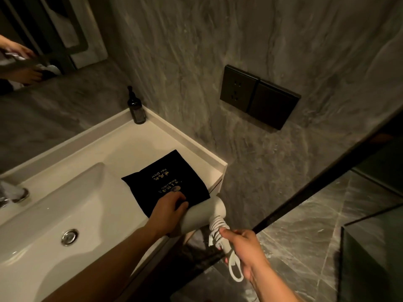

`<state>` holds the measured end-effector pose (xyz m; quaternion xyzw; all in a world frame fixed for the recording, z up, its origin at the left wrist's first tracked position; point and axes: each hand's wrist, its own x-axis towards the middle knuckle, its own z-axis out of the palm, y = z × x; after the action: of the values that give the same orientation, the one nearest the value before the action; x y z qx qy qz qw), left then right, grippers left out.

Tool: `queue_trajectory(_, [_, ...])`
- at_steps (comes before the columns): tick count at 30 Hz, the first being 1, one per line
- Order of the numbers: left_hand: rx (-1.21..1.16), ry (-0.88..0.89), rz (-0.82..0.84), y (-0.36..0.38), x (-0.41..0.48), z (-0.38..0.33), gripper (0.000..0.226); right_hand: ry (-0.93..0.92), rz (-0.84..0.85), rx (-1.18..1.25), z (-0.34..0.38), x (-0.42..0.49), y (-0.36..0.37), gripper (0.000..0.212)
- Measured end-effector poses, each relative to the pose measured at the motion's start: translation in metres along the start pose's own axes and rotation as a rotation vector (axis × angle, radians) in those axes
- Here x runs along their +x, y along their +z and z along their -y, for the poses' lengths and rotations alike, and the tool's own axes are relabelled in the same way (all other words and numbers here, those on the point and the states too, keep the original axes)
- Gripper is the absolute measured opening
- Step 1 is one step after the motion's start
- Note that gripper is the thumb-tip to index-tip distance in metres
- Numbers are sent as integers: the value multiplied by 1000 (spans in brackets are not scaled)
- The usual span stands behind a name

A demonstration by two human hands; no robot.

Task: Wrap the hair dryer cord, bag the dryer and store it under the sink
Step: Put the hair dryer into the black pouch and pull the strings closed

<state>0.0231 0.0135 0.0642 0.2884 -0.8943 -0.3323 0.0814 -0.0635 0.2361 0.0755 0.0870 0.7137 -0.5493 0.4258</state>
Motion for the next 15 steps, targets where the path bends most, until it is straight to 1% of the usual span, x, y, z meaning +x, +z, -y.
queue_trajectory(1, [2, -14, 13, -1, 0, 1, 14, 17, 18, -4, 1, 2, 0, 51])
queue_trajectory(4, [-3, -47, 103, -3, 3, 4, 18, 19, 39, -44, 0, 3, 0, 33])
queue_trajectory(6, [6, -35, 165, -4, 8, 5, 22, 3, 60, -86, 1, 2, 1, 29])
queue_trajectory(10, [57, -19, 204, -5, 18, 3, 25, -2, 119, -145, 11, -1, 0, 25])
queue_trajectory(15, [27, 11, 183, -13, 24, 9, 17, 71, 249, -218, 27, -1, -14, 34])
